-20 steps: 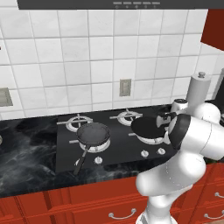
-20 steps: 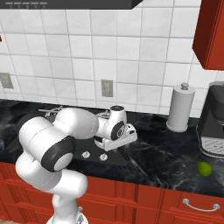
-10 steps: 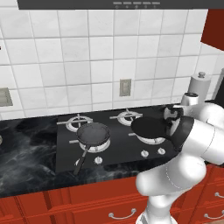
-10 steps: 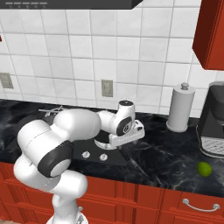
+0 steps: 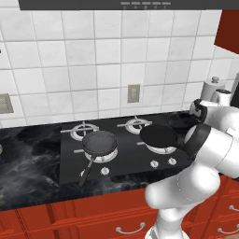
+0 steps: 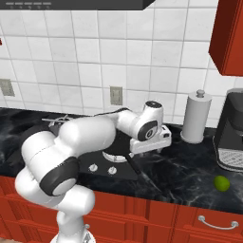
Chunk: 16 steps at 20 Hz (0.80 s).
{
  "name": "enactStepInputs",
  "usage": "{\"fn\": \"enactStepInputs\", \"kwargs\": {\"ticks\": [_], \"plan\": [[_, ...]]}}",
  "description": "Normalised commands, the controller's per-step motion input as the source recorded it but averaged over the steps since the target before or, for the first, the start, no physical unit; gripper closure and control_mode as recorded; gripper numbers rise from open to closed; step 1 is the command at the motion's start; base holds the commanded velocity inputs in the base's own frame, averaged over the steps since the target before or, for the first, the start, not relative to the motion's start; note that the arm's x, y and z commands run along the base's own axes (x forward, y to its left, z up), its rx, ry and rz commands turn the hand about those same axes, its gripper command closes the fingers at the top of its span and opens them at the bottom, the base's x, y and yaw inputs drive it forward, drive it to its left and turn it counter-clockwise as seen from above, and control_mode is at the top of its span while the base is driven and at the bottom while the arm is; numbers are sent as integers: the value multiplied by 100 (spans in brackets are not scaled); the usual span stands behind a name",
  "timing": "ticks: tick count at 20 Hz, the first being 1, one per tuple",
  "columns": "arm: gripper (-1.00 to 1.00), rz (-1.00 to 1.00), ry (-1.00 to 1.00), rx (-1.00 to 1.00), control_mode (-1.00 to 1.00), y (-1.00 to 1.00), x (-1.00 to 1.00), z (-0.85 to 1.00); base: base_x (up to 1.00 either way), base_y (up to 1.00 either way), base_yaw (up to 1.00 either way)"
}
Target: Place both pans onto different burners. Then place the lime and the fish on different pans.
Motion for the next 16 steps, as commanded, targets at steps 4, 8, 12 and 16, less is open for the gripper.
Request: {"fn": "enactStepInputs", "kwargs": {"ticks": [4,8,12,16], "plan": [[-100,-22,0,0,-100,-45,-6,7,0,0,0],[-100,-30,0,0,-100,-49,-5,2,0,0,0],[-100,-38,0,0,-100,-57,-13,0,0,0,0],[-100,-40,-1,0,-100,-60,-12,0,0,0,0]]}}
